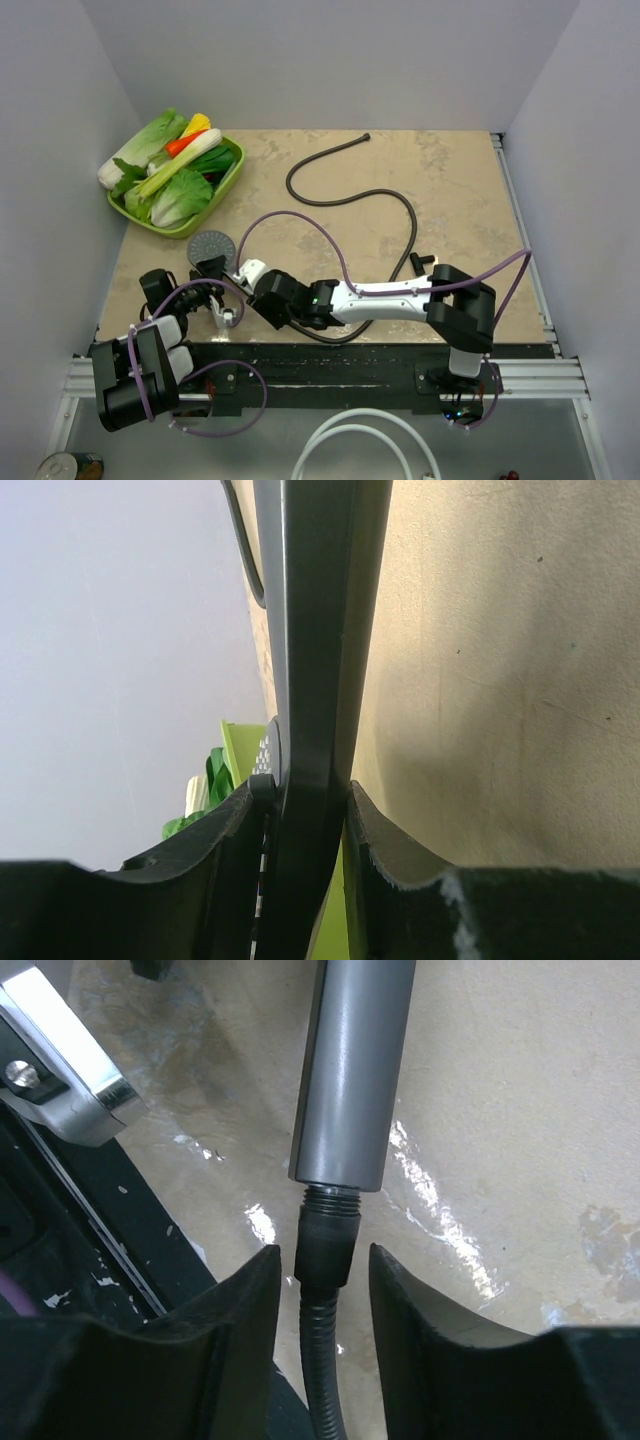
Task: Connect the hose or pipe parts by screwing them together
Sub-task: Install the bathroom fixture on the pipeline.
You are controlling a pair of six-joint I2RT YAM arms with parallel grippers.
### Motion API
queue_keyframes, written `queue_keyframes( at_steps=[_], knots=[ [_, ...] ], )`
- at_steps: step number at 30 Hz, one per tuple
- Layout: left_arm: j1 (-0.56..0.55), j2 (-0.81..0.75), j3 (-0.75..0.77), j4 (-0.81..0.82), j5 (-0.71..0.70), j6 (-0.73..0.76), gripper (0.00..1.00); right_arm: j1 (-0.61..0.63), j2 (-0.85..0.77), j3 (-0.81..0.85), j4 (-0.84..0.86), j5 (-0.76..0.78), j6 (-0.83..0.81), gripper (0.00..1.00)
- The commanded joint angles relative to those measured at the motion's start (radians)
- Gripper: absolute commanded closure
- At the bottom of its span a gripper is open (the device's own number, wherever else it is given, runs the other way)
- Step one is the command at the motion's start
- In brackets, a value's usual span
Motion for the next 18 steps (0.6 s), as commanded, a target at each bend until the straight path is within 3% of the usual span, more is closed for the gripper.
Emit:
queue_keyframes(
  at_steps=[1,4,9,13,17,18],
  knots=[
    [-0.005,-0.014,-0.288,0.041,0.071,0.708,1.00,0.001,0.018,0.051,0.075,-0.017,0.017,0.62],
    [-0.004,-0.017,-0.288,0.038,0.074,0.708,1.00,-0.001,0.036,0.062,0.081,-0.027,0.019,0.80],
    [-0.004,-0.018,-0.288,0.037,0.074,0.708,1.00,-0.018,0.044,0.059,0.100,-0.050,0.031,1.00],
    [-0.004,-0.017,-0.288,0.037,0.079,0.708,1.00,-0.053,0.021,0.018,0.138,-0.110,0.057,1.00],
    [-0.004,-0.014,-0.286,0.035,0.086,0.708,1.00,-0.131,-0.005,-0.030,0.248,-0.295,0.111,1.00],
    [-0.004,-0.012,-0.288,0.035,0.086,0.708,1.00,-0.169,-0.002,-0.040,0.267,-0.405,0.126,1.00]
  ],
)
